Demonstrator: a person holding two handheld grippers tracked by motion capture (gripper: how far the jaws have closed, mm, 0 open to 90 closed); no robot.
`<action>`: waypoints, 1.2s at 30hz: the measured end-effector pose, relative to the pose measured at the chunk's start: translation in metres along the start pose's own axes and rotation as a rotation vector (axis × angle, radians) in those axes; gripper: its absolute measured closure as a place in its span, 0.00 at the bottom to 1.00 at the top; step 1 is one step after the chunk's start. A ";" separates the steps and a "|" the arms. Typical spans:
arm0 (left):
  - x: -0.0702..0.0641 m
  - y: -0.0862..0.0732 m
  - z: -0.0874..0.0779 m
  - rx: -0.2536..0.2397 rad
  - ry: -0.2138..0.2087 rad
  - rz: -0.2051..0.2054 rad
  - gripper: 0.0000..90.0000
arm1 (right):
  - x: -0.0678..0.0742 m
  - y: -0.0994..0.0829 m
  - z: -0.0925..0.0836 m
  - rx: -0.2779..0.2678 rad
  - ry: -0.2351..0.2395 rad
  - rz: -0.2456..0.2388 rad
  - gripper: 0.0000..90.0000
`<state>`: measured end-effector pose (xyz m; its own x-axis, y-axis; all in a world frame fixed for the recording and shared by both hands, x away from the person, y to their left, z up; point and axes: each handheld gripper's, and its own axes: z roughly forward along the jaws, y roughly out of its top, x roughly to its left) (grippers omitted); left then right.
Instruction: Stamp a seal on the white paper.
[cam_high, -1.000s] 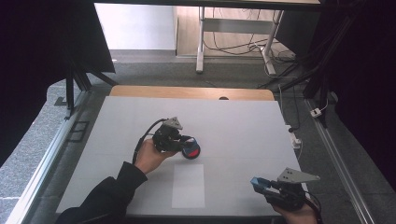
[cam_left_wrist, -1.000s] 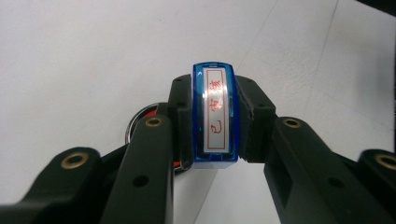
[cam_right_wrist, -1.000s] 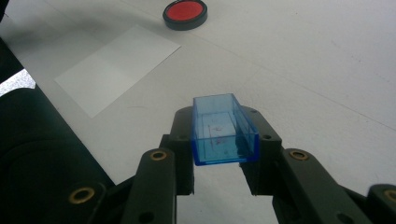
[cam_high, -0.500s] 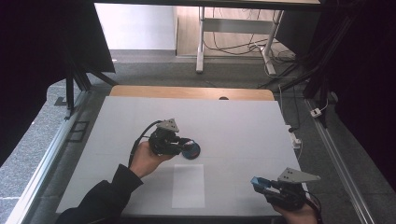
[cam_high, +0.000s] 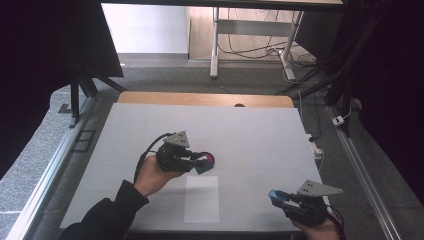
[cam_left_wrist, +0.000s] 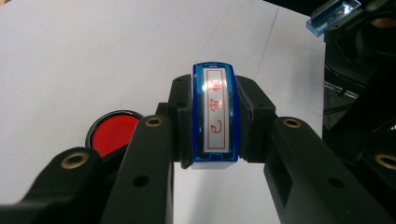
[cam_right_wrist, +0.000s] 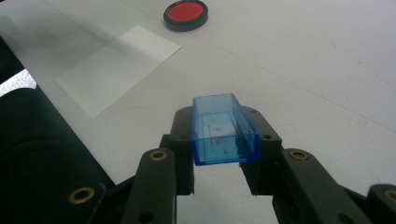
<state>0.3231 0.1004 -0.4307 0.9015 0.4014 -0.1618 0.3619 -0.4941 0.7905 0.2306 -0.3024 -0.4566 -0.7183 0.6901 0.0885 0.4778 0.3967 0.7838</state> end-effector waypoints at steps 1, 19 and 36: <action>-0.001 -0.001 -0.001 0.002 -0.003 0.001 0.78 | 0.000 0.000 0.000 -0.001 -0.001 0.000 0.76; -0.026 -0.017 -0.006 0.015 -0.039 0.004 0.78 | 0.000 0.000 0.000 0.008 -0.006 -0.005 0.76; -0.030 -0.039 0.024 0.109 -0.024 -0.004 0.78 | 0.001 0.001 0.002 0.013 0.002 -0.005 0.76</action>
<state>0.2877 0.0888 -0.4709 0.9049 0.3856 -0.1800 0.3880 -0.5739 0.7212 0.2313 -0.3006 -0.4571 -0.7216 0.6870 0.0857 0.4804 0.4078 0.7765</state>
